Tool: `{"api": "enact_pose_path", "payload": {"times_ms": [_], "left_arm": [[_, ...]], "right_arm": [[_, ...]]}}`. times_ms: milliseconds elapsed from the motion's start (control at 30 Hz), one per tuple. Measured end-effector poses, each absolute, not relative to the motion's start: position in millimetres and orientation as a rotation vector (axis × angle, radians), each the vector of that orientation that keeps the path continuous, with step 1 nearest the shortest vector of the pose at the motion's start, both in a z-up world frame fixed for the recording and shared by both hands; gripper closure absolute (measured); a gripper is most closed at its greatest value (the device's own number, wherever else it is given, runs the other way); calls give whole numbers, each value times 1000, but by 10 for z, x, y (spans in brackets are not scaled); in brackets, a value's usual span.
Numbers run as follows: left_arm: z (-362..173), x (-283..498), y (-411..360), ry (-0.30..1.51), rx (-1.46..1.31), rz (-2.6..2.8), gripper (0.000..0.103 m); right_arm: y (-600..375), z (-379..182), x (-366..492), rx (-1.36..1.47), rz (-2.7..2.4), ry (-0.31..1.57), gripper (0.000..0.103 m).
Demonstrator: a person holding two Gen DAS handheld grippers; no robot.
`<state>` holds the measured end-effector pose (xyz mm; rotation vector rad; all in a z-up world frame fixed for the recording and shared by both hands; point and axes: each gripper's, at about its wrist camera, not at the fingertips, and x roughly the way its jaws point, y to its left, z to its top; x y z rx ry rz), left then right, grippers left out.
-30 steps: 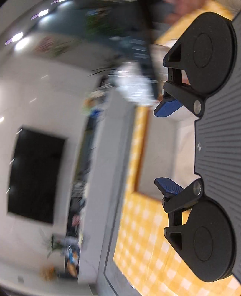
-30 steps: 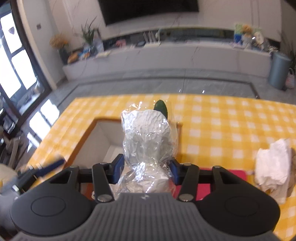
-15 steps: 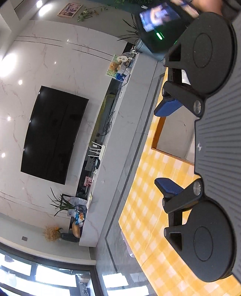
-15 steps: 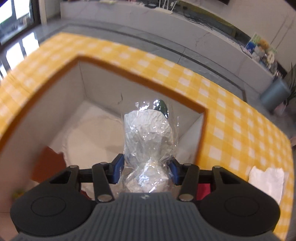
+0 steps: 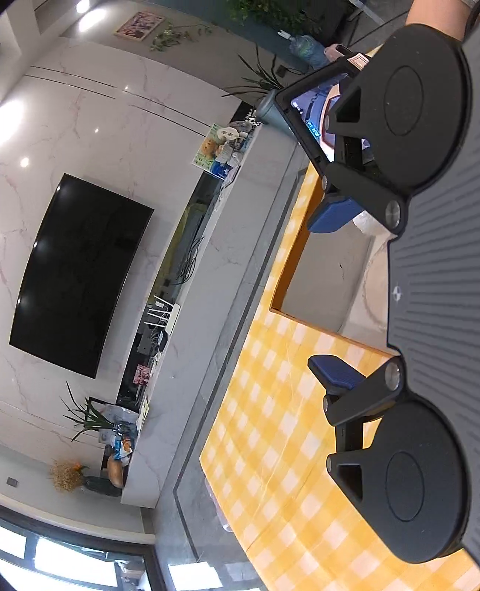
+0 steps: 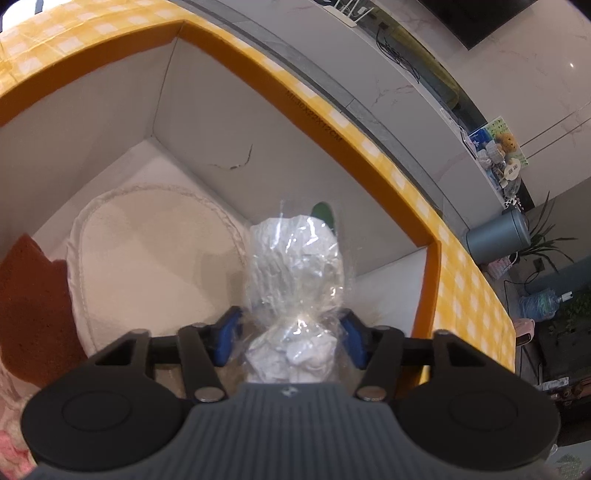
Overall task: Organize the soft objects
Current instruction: 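Lower the plastic-wrapped item into the white box and open the right gripper, then move both grippers back over the table toward the remaining items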
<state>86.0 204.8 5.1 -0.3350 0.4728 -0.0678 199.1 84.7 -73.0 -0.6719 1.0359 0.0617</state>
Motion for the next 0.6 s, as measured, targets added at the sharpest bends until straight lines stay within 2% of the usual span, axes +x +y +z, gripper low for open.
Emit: {"api": "enact_pose_path", "payload": {"times_ms": [33, 67, 167, 300, 367, 600], "left_arm": [[50, 860, 2041, 473, -332, -66, 15], [52, 856, 2035, 471, -328, -61, 15], [75, 823, 2048, 452, -330, -60, 14], [125, 765, 2107, 413, -372, -100, 12], [166, 720, 2144, 380, -405, -116, 12], [200, 778, 2198, 435, -384, 2, 12]], "right_arm": [[851, -709, 1973, -675, 62, 1019, 24], [852, -669, 1950, -677, 72, 992, 20], [816, -569, 1898, -663, 82, 957, 15], [756, -431, 1799, -619, 105, 937, 14], [759, -370, 1725, -598, 125, 918, 6], [723, -89, 1454, -482, 202, 821, 6]]}}
